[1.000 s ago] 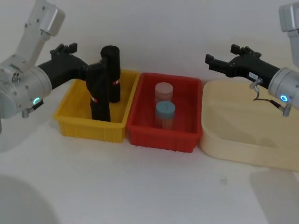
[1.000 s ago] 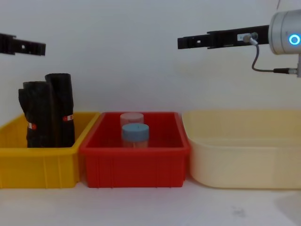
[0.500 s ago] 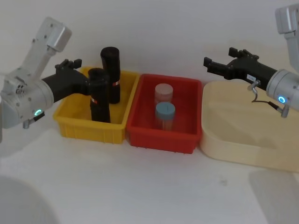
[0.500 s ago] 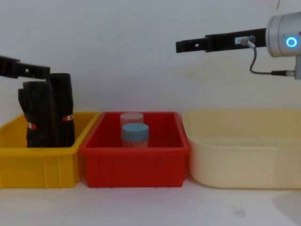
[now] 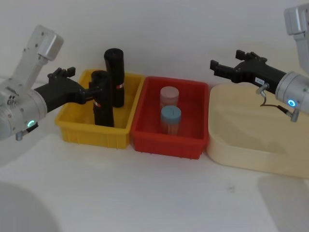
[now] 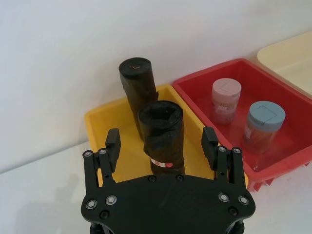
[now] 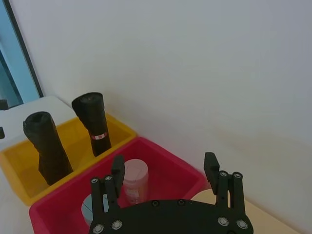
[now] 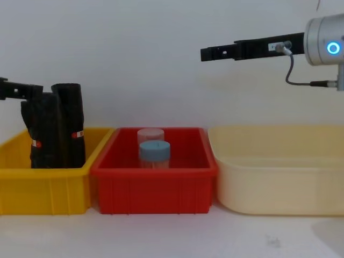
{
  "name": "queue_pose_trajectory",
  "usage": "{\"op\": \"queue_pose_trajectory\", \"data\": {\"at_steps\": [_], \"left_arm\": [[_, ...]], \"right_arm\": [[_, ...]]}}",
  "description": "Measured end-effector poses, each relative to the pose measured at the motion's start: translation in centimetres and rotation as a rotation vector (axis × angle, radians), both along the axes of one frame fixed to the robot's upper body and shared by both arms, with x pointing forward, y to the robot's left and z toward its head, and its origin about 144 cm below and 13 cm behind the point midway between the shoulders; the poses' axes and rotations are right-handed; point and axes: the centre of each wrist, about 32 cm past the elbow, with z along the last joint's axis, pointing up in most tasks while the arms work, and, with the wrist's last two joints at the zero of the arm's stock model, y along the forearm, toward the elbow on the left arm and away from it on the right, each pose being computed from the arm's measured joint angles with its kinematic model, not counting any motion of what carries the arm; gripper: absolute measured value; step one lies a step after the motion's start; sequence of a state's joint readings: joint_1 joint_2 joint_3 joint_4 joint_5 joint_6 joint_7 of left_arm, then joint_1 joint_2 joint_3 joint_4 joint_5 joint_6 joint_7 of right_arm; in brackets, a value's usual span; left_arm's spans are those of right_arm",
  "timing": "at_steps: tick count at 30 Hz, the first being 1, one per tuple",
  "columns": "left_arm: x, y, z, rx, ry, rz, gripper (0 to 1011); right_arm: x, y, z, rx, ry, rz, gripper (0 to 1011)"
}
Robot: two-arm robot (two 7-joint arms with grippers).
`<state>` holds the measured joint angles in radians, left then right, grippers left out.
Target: Pick up the garbage bag with the one hand and transfer it to the other hand.
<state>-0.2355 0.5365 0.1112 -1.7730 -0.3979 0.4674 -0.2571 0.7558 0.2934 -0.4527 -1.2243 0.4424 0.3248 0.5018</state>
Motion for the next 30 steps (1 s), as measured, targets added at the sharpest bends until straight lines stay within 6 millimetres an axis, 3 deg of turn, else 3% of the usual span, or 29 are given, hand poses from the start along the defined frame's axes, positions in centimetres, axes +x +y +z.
{"op": "queue_pose_trajectory", "data": {"at_steps": [19,30], "left_arm": [[2.2,-0.5,-3.1,-0.081,0.037,-0.032,1001],[3.5,-1.1,-4.0,-0.108,0.040,-0.041,1001]], "right_arm": [[0.3,-0.3,-0.6,-0.005,0.003,-0.017,1001],[0.7,-0.6,-0.8,-0.008,-0.001,-0.033,1001]]}}
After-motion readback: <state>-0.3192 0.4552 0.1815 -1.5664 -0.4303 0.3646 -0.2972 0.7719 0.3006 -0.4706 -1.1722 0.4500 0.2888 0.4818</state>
